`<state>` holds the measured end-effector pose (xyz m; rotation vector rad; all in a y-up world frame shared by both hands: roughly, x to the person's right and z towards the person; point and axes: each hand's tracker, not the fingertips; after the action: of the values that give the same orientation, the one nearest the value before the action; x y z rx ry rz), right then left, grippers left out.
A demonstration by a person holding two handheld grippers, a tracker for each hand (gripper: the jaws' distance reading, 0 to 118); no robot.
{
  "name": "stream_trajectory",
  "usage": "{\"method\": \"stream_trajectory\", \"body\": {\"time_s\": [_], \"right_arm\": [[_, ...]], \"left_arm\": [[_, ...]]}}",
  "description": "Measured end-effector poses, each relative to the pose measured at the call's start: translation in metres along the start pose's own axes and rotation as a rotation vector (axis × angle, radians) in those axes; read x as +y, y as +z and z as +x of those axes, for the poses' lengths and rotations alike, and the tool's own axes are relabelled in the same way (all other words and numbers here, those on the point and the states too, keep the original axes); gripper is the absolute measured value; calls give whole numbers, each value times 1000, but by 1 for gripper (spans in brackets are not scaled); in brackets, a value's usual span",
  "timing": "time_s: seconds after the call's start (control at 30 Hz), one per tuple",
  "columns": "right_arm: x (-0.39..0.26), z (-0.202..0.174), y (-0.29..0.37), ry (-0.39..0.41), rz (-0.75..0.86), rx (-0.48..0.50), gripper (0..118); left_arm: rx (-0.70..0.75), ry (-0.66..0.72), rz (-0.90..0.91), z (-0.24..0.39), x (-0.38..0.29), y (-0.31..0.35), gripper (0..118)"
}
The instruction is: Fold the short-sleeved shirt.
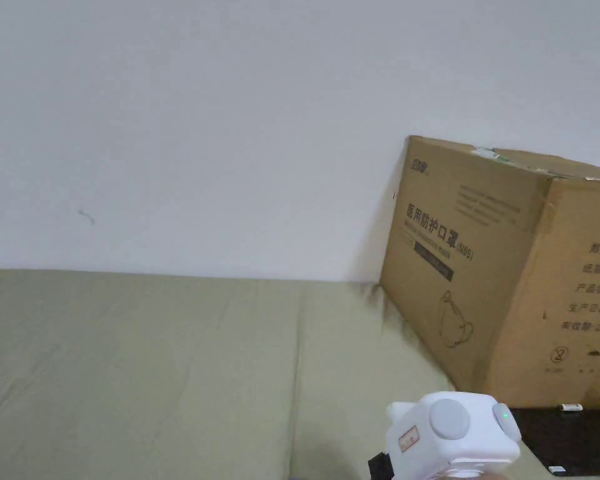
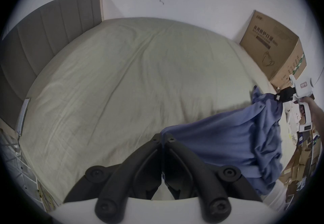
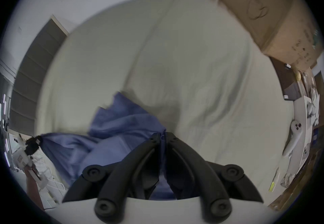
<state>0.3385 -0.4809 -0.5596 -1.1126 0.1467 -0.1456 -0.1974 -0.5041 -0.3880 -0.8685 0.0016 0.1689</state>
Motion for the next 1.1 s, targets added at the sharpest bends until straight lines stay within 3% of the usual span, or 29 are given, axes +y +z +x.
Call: {"method": "stream_trajectory", "body": {"time_s": [0.13,0.3,0.53,0.8,1.1], "right_arm": [[1,-2,90,-14,111,78,4],[16,-17,208,45,343,58,4],[60,-28,328,27,562,27,4],[131,-51,398,57,755,-43,4],[211,-62,396,36,942,-154,4]], "left_arm": [[-25,-43,102,15,32,50,0],[-49,-32,294,39,93,128,0],[12,-137,495,72,198,203,0],[17,-84,629,95,306,236,0],[17,-6,764,119,397,197,0]]}}
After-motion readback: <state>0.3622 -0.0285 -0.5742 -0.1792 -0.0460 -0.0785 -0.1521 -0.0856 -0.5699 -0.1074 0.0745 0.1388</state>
